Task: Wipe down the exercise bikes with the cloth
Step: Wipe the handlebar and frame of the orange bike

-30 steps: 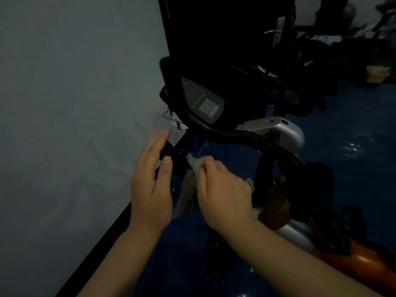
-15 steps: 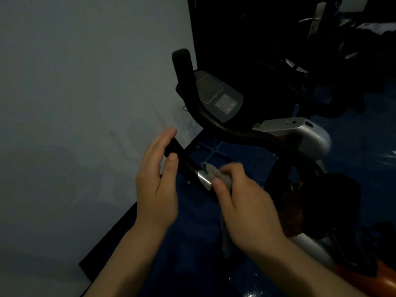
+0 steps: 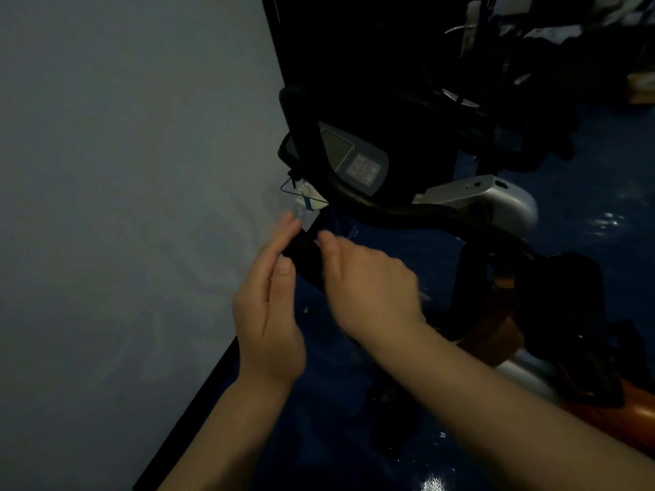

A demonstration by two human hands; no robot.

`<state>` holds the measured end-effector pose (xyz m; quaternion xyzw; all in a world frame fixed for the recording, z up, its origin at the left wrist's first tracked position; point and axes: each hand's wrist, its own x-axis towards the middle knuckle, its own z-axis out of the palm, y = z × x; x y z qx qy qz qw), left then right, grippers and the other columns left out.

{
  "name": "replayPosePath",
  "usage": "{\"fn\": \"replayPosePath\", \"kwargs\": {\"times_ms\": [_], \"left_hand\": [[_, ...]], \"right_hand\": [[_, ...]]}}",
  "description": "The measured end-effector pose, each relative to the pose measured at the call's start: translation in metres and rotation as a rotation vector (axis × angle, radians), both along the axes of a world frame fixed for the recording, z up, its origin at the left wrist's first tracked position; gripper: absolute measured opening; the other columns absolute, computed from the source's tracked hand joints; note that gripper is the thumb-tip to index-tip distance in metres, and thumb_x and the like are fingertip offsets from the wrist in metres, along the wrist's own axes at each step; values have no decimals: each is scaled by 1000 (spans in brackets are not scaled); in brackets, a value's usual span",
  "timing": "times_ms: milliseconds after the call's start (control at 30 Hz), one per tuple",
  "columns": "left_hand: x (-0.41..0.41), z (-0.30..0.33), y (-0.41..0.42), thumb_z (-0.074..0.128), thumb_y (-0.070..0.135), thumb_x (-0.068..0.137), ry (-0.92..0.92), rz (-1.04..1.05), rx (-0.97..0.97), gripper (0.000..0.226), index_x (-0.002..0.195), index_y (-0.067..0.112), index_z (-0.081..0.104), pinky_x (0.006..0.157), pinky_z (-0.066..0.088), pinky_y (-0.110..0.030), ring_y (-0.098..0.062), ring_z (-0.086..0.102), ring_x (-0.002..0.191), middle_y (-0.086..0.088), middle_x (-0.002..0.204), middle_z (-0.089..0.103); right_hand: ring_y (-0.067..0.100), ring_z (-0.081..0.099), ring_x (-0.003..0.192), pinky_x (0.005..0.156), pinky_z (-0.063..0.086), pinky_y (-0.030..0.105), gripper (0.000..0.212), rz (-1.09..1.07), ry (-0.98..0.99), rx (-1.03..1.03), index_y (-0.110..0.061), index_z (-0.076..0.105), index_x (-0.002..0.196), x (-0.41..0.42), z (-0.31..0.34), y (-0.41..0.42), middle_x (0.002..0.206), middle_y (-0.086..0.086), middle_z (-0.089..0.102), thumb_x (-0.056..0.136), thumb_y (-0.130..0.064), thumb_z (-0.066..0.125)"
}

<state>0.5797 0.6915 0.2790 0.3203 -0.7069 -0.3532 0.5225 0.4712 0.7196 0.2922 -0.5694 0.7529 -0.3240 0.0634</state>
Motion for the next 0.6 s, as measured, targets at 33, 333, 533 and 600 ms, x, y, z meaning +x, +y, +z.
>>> {"fn": "replayPosePath", "kwargs": {"times_ms": [33, 333, 533, 600], "left_hand": [[1, -1, -1, 31, 20, 100, 1, -24, -11, 41, 136, 8, 47, 106, 33, -12, -2, 43, 132, 6, 142, 49], [12, -11, -10, 19, 42, 102, -94, -187, -177, 52, 143, 12, 32, 112, 26, -17, -10, 33, 141, 7, 150, 37], [-6, 9, -38, 41, 23, 95, -430, -122, -494, 34, 117, 8, 63, 101, 35, -21, -17, 52, 115, -5, 124, 57], [-13, 16, -44, 47, 19, 93, -478, -120, -651, 29, 107, 5, 69, 96, 42, -34, -24, 58, 107, -8, 113, 65]], "right_hand": [[23, 58, 88, 60, 37, 33, 29, -17, -90, -30, -26, 37, 128, 13, 8, -9, 110, 0, 57, 100, -25, 29], [21, 52, 74, 54, 40, 33, 38, -93, 230, -218, -21, 49, 130, 17, -31, 7, 114, 4, 57, 98, -36, 35], [23, 53, 76, 65, 45, 34, 47, -89, 326, -209, -12, 61, 103, -44, -67, 65, 100, 8, 61, 101, -37, 21], [23, 51, 79, 68, 43, 36, 46, -96, 328, -227, -10, 63, 100, -58, -70, 67, 103, 10, 62, 100, -33, 23]]}}
